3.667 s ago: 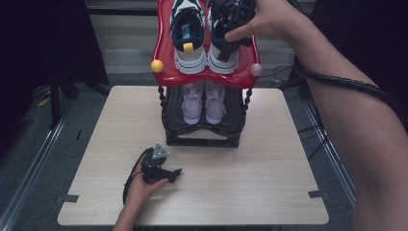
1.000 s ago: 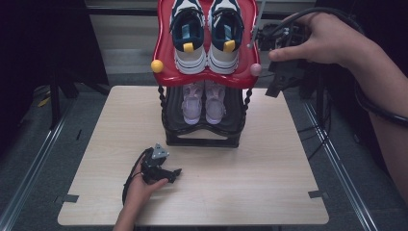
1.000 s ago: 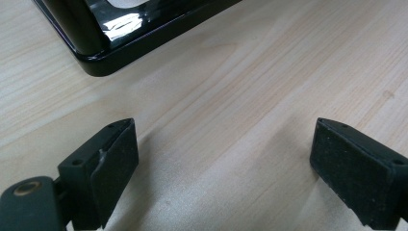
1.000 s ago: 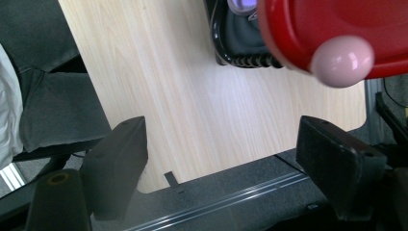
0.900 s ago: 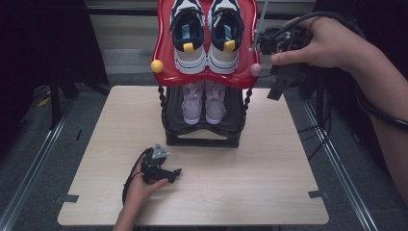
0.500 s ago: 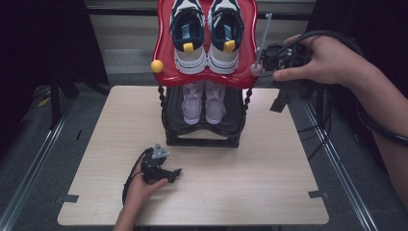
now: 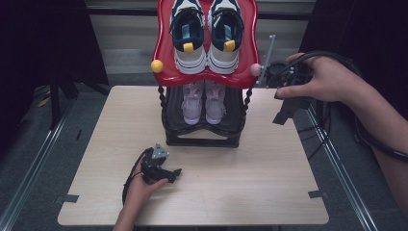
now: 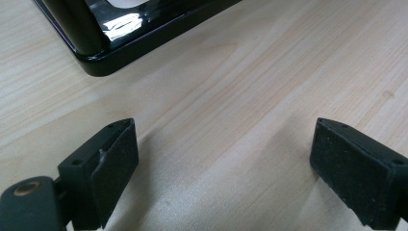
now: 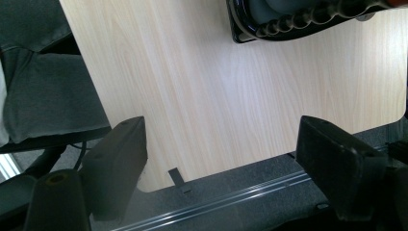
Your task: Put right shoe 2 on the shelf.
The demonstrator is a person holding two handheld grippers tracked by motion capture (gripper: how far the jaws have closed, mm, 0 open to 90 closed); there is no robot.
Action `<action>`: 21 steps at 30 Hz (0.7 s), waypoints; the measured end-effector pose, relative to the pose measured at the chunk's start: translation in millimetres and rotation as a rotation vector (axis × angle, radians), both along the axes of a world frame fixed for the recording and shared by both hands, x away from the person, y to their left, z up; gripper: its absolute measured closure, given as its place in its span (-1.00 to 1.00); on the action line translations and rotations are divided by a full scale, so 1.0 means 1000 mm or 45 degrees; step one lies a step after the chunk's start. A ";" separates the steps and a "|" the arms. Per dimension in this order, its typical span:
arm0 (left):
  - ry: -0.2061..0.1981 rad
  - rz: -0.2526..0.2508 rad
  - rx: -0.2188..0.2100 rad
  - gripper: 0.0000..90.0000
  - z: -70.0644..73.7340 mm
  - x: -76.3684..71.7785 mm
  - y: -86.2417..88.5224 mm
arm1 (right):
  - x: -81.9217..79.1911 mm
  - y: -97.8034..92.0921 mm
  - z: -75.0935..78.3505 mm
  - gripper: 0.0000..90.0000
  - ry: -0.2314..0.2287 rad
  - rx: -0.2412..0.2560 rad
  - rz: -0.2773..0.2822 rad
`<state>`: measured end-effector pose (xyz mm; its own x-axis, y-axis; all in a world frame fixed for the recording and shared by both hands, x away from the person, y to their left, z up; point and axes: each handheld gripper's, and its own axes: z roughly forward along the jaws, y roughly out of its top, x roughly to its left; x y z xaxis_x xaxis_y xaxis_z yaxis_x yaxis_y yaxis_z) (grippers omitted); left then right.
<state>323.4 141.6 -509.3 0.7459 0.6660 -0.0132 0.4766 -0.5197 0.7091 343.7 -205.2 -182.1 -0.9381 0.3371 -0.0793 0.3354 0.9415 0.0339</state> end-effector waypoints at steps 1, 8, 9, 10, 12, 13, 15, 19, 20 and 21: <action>0.000 0.000 0.000 -0.79 0.000 0.000 0.000 | -0.001 0.000 -0.003 -0.60 0.013 -0.002 0.004; 0.000 0.000 0.001 -0.79 0.000 0.000 0.000 | -0.005 0.000 -0.023 -0.60 0.034 0.008 0.017; 0.001 0.000 0.000 -0.79 0.000 0.000 0.000 | -0.005 0.000 -0.025 -0.60 0.030 0.011 0.022; 0.001 0.000 0.000 -0.79 0.000 0.000 0.000 | -0.006 0.001 -0.027 -0.60 0.039 0.006 0.013; 0.001 0.000 0.000 -0.79 0.000 0.000 0.000 | -0.006 0.001 -0.030 -0.60 0.036 0.014 0.026; 0.001 0.000 0.000 -0.79 0.000 0.000 0.000 | -0.006 0.001 -0.033 -0.60 0.033 0.024 0.027; 0.001 0.000 0.000 -0.79 0.000 0.000 0.000 | -0.007 0.001 -0.036 -0.60 0.034 0.034 0.028; 0.004 0.002 -0.003 -0.79 0.000 0.000 0.000 | -0.009 0.001 -0.043 -0.61 0.039 0.034 0.030; 0.005 0.003 -0.005 -0.79 0.000 0.000 0.000 | -0.009 0.001 -0.045 -0.61 0.041 0.039 0.036; 0.005 0.003 -0.005 -0.79 0.000 0.000 0.000 | -0.009 0.001 -0.047 -0.61 0.040 0.042 0.042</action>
